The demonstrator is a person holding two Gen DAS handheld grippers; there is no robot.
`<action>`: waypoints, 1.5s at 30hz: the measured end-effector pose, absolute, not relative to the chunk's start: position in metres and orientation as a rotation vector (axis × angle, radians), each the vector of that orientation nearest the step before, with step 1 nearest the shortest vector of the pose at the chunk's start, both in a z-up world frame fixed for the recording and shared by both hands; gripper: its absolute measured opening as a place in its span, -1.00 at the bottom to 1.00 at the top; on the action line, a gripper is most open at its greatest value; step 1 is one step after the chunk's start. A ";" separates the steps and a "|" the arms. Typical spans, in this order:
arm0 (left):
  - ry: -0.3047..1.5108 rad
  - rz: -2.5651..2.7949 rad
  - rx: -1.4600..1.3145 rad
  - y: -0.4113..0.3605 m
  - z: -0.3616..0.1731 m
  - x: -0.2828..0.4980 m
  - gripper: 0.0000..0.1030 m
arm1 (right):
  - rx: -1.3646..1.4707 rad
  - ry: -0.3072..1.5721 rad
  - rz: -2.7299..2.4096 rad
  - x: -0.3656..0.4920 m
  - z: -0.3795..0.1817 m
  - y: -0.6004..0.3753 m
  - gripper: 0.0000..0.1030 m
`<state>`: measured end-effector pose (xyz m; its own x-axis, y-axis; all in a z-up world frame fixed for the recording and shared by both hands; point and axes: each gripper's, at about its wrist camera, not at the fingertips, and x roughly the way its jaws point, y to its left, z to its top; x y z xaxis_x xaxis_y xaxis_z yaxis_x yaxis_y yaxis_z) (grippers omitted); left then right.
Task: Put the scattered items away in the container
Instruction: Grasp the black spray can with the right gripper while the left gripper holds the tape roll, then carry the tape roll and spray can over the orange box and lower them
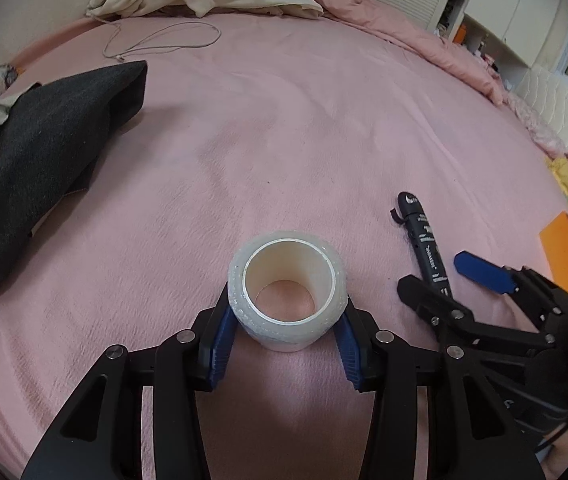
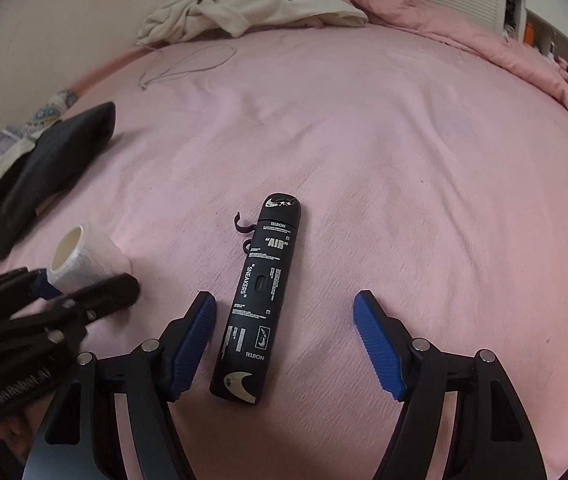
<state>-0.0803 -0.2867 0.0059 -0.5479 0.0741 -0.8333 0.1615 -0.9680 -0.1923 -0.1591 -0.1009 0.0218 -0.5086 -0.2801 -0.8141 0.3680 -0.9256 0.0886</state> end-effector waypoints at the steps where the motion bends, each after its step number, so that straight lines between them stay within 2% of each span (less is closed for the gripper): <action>1: 0.391 -2.693 1.466 -0.287 0.006 -0.080 -0.10 | 1.289 0.154 -2.437 -0.160 0.021 -0.101 0.38; 3: 0.361 -2.687 1.473 -0.284 0.005 -0.081 -0.10 | 1.279 0.183 -2.431 -0.161 0.020 -0.101 0.25; 4: 0.337 -2.683 1.477 -0.281 0.005 -0.081 -0.10 | 1.273 0.193 -2.436 -0.161 0.020 -0.100 0.06; 5: 0.310 -2.679 1.481 -0.279 0.004 -0.082 -0.10 | 1.263 0.190 -2.438 -0.160 0.021 -0.097 -0.35; 6: 0.300 -2.678 1.482 -0.278 0.004 -0.082 -0.10 | 1.246 0.168 -2.434 -0.158 0.023 -0.094 -0.60; 14: 0.285 -2.672 1.483 -0.277 0.004 -0.081 -0.10 | 1.178 0.071 -2.451 -0.128 0.029 -0.052 -0.61; 23: 0.229 -2.686 1.464 -0.272 0.009 -0.078 -0.10 | 1.093 0.049 -2.507 -0.085 0.054 0.004 -0.61; 27: 0.271 -2.730 1.481 -0.255 0.018 -0.074 -0.11 | 1.044 -0.028 -2.554 -0.061 0.073 0.040 -0.61; 32: 0.216 -2.890 1.484 -0.180 0.050 -0.082 -0.11 | 0.952 -0.108 -2.670 -0.036 0.105 0.094 -0.61; 36: 0.167 -3.059 1.487 -0.100 0.083 -0.095 -0.11 | 0.933 -0.097 -2.809 -0.029 0.121 0.142 -0.61; 40: 0.155 -3.195 1.549 -0.021 0.107 -0.115 -0.11 | 1.007 -0.167 -2.913 -0.031 0.115 0.189 -0.61; 45: 0.154 -3.281 1.686 0.061 0.110 -0.137 -0.11 | 1.088 -0.340 -2.904 -0.037 0.100 0.235 -0.61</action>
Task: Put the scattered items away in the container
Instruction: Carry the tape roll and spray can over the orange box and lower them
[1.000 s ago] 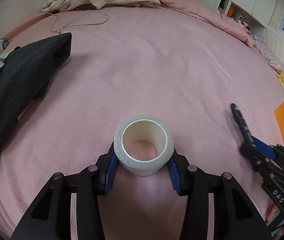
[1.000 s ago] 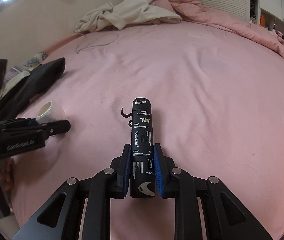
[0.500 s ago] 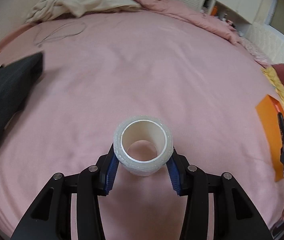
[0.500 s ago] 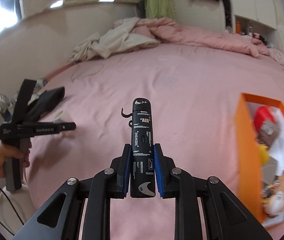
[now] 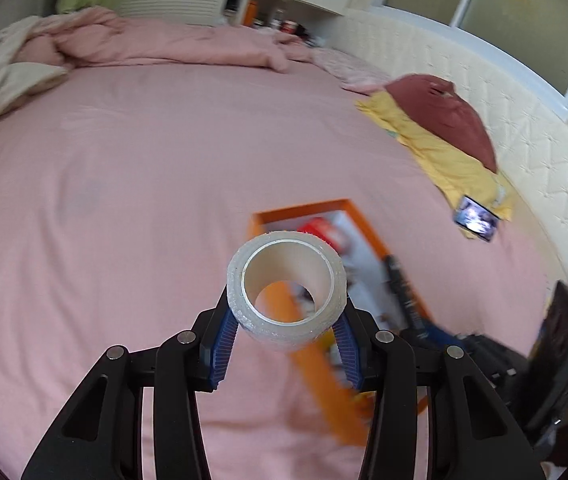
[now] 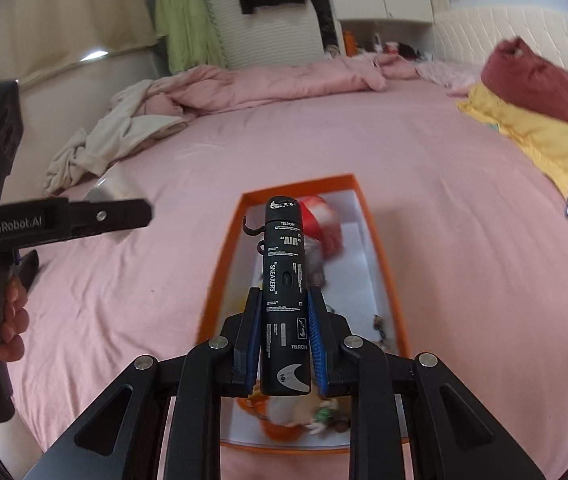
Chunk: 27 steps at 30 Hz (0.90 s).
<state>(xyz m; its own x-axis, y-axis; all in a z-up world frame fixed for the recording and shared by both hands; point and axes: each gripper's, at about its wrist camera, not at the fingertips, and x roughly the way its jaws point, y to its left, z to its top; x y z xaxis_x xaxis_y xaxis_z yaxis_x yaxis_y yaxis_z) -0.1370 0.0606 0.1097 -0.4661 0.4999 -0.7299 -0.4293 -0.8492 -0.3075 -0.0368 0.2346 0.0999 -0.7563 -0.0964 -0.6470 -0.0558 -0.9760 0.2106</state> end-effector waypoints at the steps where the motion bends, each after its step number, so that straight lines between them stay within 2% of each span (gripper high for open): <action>1: -0.113 2.282 -1.191 0.072 0.108 -0.139 -0.11 | 1.102 -0.385 -2.880 -0.040 0.096 0.242 -0.60; 4: -0.096 2.242 -1.235 0.104 0.100 -0.147 -0.11 | 1.123 -0.496 -2.842 -0.043 0.088 0.258 -0.60; 9: -0.011 2.258 -1.306 0.130 0.081 -0.159 -0.11 | 1.117 -0.531 -2.819 -0.047 0.081 0.269 -0.60; 20: 0.063 2.274 -1.377 0.143 0.062 -0.172 -0.11 | 1.061 -0.515 -2.855 -0.046 0.076 0.270 -0.60; 27: 0.050 2.290 -1.397 0.144 0.057 -0.181 -0.11 | 1.037 -0.518 -2.869 -0.045 0.076 0.271 -0.60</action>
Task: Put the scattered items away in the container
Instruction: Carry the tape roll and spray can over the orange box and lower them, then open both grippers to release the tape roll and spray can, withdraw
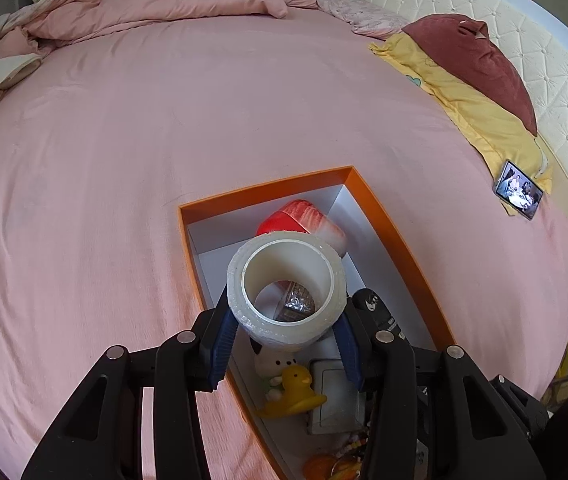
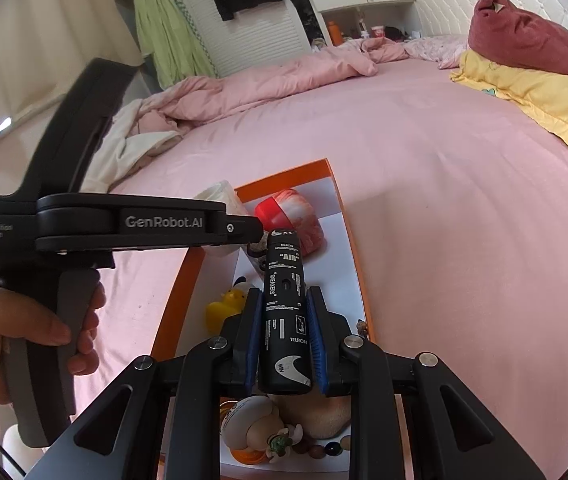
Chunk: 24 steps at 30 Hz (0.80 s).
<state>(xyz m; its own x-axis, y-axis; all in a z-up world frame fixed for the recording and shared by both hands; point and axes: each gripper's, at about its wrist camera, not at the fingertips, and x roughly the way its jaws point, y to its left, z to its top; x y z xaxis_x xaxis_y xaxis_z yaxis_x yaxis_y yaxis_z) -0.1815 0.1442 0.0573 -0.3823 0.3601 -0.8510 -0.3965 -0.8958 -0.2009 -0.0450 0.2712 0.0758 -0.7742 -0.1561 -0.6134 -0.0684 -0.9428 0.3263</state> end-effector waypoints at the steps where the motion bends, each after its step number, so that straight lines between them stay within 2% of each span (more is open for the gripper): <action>1: 0.052 2.292 -1.398 0.144 0.058 -0.182 -0.11 | 1.038 -0.502 -2.875 -0.045 0.076 0.271 -0.60; 15: 0.016 2.265 -1.451 0.142 0.063 -0.191 -0.05 | 1.018 -0.497 -2.886 -0.045 0.075 0.272 -0.57; 21: -0.018 2.338 -1.397 0.132 0.075 -0.189 -0.04 | 0.977 -0.464 -2.887 -0.041 0.078 0.266 -0.29; 23: 0.016 2.421 -1.313 0.128 0.088 -0.182 -0.04 | 0.948 -0.431 -2.916 -0.038 0.081 0.264 0.07; 24: 0.027 2.431 -1.286 0.126 0.092 -0.180 -0.04 | 0.929 -0.428 -2.923 -0.036 0.082 0.263 0.11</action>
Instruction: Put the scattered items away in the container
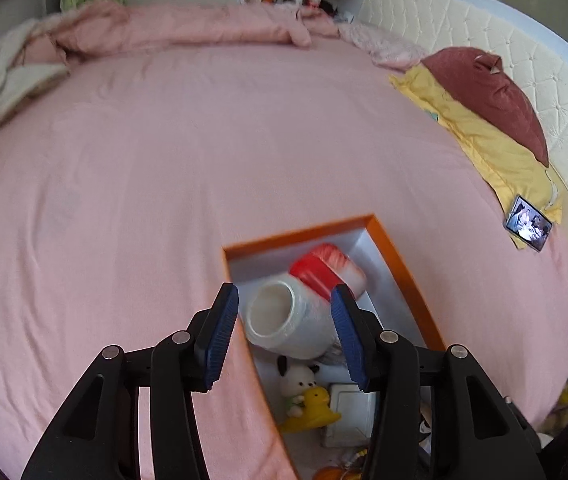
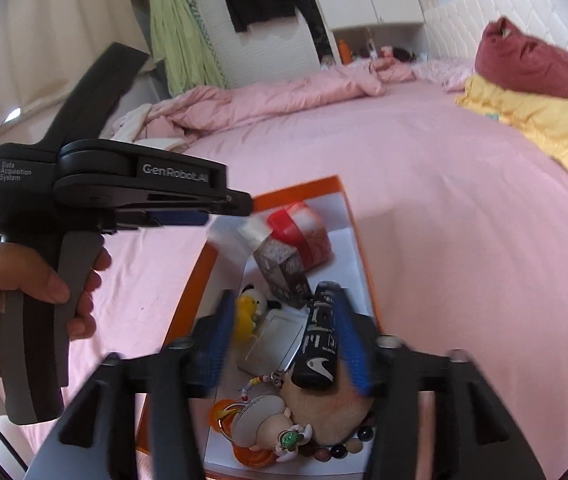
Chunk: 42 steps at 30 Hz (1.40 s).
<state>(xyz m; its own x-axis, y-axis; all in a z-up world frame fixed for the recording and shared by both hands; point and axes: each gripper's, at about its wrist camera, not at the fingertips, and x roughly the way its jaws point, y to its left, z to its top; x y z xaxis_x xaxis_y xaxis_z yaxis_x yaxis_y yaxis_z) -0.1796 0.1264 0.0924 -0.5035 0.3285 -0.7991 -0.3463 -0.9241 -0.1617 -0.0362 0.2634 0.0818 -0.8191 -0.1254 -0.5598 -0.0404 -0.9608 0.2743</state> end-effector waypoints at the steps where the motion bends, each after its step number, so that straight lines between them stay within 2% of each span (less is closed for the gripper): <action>1: 0.033 2.432 -1.271 0.125 0.096 -0.179 -0.04 | 0.909 -0.440 -2.924 -0.035 0.083 0.264 0.12; 9: 0.002 2.462 -1.219 0.099 0.117 -0.165 -0.04 | 0.903 -0.463 -2.942 -0.027 0.087 0.271 0.12; 13: 0.000 2.487 -1.215 0.074 0.116 -0.144 -0.04 | 0.901 -0.413 -2.941 -0.017 0.092 0.263 0.12; 24: 0.016 2.642 -1.384 0.003 0.066 -0.059 -0.04 | 0.874 -0.132 -2.920 0.032 0.090 0.185 0.12; 29: -0.002 2.639 -1.425 -0.007 0.046 -0.021 -0.04 | 0.927 -0.107 -2.964 0.067 0.078 0.170 0.15; 34: 0.019 2.593 -1.473 0.005 0.023 0.004 -0.03 | 1.124 -0.094 -2.988 0.068 0.055 0.177 0.17; 35: 0.015 2.600 -1.491 0.008 0.016 0.007 0.01 | 1.155 -0.089 -2.995 0.068 0.051 0.179 0.18; 39: 0.047 2.646 -1.400 0.019 0.009 0.018 0.46 | 1.280 -0.185 -2.982 0.061 0.035 0.194 0.19; 42: 0.154 2.674 -1.354 0.028 0.007 0.026 0.52 | 1.302 -0.177 -2.989 0.060 0.035 0.197 0.20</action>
